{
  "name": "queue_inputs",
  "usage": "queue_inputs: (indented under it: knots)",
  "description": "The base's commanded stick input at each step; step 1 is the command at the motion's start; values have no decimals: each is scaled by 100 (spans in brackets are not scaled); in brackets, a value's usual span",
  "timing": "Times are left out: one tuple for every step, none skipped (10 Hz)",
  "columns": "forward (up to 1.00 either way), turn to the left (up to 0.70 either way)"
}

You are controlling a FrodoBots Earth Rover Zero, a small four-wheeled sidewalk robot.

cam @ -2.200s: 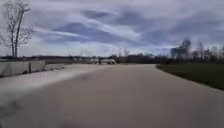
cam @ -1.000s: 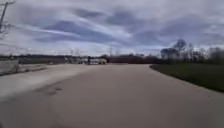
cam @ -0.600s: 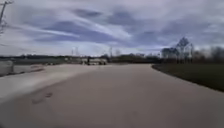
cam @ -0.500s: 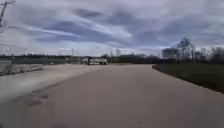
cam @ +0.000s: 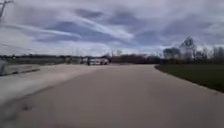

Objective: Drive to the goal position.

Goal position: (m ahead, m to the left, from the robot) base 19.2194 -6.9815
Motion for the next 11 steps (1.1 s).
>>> queue_inputs:
  knots:
    - [100, 0]
    - [100, 0]
    - [100, -3]
    - [100, -17]
    - [100, -33]
    - [100, -38]
    - [100, -40]
    - [100, -40]
    - [100, -40]
    - [100, -40]
    - [100, -40]
